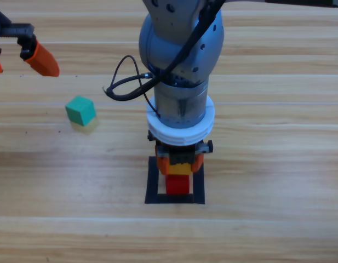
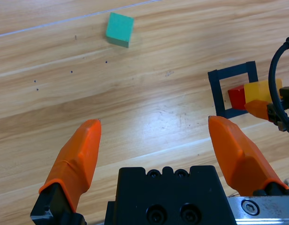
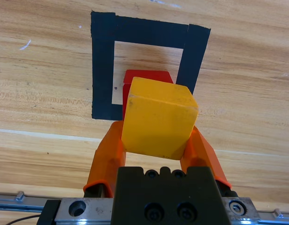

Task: Stack the blocks in the rectangular block: red at the bottom, yellow in the middle, green on top

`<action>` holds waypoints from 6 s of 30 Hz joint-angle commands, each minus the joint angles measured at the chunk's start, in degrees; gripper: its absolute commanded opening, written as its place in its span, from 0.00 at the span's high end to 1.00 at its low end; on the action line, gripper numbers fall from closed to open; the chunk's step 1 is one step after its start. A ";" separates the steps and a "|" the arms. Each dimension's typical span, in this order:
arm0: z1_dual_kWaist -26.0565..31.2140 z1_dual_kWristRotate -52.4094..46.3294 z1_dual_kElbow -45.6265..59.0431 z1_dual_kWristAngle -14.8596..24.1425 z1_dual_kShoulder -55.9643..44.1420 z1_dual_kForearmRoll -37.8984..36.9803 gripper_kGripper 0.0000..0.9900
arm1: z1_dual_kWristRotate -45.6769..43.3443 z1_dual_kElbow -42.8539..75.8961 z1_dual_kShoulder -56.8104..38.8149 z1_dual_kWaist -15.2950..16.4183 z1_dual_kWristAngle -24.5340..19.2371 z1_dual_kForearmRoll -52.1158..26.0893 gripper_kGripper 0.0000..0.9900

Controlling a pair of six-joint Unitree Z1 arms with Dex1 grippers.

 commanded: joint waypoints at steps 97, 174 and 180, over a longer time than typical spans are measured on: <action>9.79 8.32 -16.14 1.66 45.69 -3.64 0.80 | -41.76 92.80 -66.61 -1.44 -0.99 -72.96 0.00; -24.58 -43.45 -47.43 8.69 49.47 25.71 0.94 | -48.52 92.63 -66.96 -1.44 5.17 -69.62 0.00; -24.58 -43.45 -47.69 8.60 49.56 25.62 0.94 | -48.52 92.63 -66.87 -1.44 5.17 -69.62 0.00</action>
